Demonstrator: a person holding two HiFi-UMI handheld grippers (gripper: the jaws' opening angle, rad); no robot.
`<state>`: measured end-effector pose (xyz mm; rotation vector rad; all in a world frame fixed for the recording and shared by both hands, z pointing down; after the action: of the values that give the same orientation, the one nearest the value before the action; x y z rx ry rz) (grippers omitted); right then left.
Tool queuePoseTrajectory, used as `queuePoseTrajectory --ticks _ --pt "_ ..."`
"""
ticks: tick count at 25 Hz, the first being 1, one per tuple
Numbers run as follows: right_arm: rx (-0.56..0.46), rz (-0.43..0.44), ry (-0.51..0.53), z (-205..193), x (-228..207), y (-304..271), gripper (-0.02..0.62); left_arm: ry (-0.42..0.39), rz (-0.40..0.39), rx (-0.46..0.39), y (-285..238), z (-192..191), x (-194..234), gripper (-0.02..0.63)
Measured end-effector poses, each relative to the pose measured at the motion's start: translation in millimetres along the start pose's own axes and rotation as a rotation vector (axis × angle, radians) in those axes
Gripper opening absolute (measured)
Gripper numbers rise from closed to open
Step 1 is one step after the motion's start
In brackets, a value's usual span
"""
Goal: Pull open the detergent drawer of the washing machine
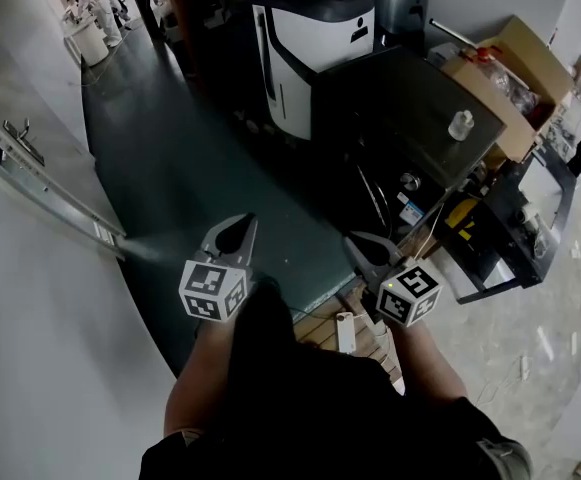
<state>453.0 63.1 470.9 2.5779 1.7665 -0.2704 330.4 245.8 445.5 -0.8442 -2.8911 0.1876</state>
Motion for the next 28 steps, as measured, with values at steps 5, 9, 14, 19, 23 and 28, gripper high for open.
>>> queuePoseTrajectory --ticks 5,9,14,19,23,28 --pt "0.026 -0.006 -0.037 -3 -28 -36 0.002 0.034 -0.011 0.030 -32 -6 28 0.009" --pt "0.049 0.004 -0.059 -4 -48 -77 0.002 0.050 -0.038 0.045 -61 -5 58 0.009" --pt "0.085 0.005 -0.074 -10 -70 -127 0.002 0.063 -0.064 0.048 -99 -3 99 0.009" --pt "0.128 -0.016 -0.079 -5 -98 -183 0.002 0.079 -0.090 0.056 -142 3 149 0.009" --pt "0.162 -0.041 -0.070 11 -124 -238 0.002 0.108 -0.109 0.065 -179 13 200 0.009" --pt "0.259 -0.011 -0.054 35 -132 -325 0.002 0.121 -0.112 0.085 -216 37 275 0.009"
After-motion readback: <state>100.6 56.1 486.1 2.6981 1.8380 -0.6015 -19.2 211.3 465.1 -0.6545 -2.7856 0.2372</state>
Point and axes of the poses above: the fingertips, and each gripper's own axes: y backward along the fingers, x to its left, z out of its top, the point moved 4 cm from there along y, backward along the fingers, and after that the axes turned 6 degrees about y, right-handed, at the moved point
